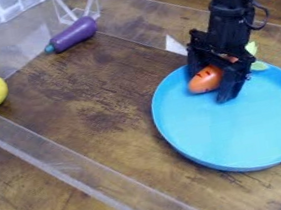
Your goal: Remove the carrot from the blue tray and put it on the table
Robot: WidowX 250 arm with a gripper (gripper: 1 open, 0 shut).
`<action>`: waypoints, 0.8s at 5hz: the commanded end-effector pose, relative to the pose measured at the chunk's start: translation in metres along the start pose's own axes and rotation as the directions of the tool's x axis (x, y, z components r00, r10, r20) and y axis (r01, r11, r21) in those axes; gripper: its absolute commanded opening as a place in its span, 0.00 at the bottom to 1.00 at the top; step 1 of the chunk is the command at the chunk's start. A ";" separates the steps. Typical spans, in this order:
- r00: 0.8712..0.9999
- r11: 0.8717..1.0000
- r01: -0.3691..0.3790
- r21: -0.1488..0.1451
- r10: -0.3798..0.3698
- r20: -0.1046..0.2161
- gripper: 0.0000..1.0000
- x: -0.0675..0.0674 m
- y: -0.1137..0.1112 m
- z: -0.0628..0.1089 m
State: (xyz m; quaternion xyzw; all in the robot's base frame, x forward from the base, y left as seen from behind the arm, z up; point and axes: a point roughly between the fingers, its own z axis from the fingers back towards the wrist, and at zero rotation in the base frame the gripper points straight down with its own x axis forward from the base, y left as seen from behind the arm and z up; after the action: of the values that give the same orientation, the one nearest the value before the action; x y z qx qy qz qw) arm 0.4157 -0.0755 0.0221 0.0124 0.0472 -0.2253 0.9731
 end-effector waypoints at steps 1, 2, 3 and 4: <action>1.000 1.000 -0.001 -0.004 0.001 -0.007 1.00 0.002 0.002 -0.006; 1.000 1.000 -0.002 -0.008 0.002 -0.012 1.00 0.004 0.004 -0.008; 1.000 1.000 -0.002 -0.013 0.002 -0.017 1.00 0.006 0.005 -0.010; 1.000 1.000 0.000 -0.017 0.000 -0.021 0.00 0.008 0.006 -0.011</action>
State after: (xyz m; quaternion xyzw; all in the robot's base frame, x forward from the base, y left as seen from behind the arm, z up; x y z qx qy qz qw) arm 0.4262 -0.0758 0.0201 0.0071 0.0494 -0.2197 0.9743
